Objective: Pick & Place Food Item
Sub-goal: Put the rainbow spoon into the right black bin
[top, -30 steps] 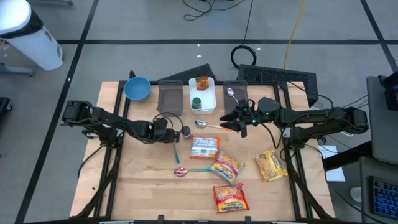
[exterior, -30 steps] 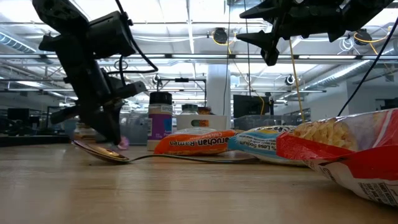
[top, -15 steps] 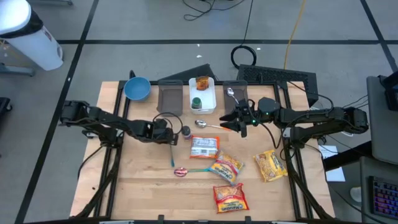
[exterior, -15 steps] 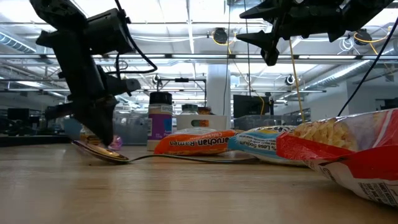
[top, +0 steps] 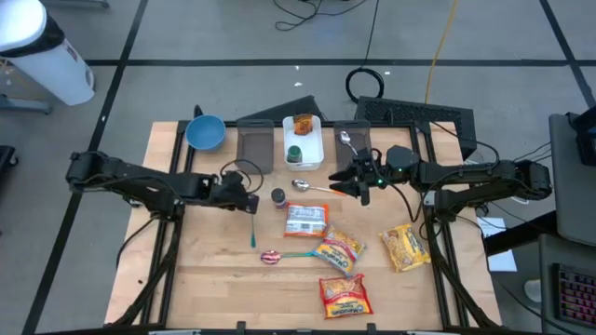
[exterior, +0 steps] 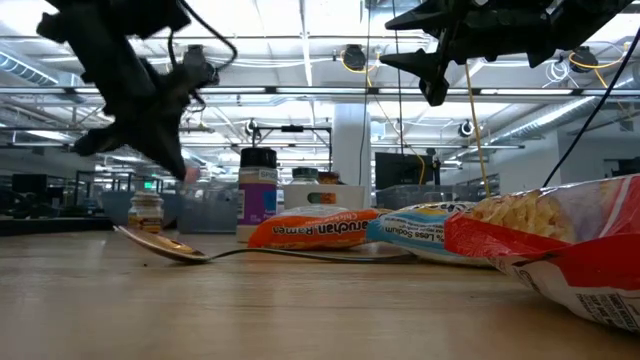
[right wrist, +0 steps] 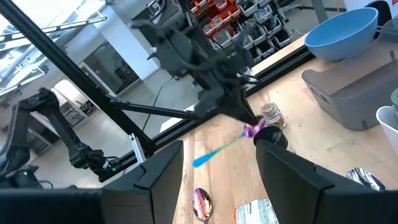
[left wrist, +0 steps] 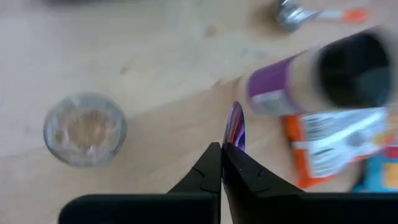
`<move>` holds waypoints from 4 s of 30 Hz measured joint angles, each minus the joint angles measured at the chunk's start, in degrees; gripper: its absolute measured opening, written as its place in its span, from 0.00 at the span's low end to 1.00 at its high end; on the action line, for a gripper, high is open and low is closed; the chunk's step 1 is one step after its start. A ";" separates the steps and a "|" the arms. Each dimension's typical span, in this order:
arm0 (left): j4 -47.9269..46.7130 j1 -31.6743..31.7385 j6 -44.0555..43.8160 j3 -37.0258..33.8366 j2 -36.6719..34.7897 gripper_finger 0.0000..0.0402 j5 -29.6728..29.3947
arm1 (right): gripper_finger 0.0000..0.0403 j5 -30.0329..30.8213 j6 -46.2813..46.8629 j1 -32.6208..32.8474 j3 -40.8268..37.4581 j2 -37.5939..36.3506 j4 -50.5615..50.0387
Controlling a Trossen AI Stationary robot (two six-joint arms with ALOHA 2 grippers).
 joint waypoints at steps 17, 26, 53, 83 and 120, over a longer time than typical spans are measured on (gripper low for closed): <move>-5.73 0.02 20.90 15.57 -13.96 0.02 -17.36 | 0.49 0.50 5.61 -0.01 -0.04 0.00 8.90; 12.38 4.91 33.67 16.49 -10.97 0.01 -12.48 | 0.49 3.46 9.58 0.00 -0.04 0.58 11.86; 48.31 14.98 35.46 16.47 13.50 0.02 7.00 | 0.49 3.08 21.46 1.96 0.04 16.31 28.52; 50.15 15.87 34.72 16.47 13.75 0.03 3.57 | 0.49 4.61 17.55 1.75 2.13 16.80 20.19; 48.34 15.47 35.14 16.44 13.69 0.02 3.77 | 0.13 -0.06 19.30 1.86 6.60 23.74 21.34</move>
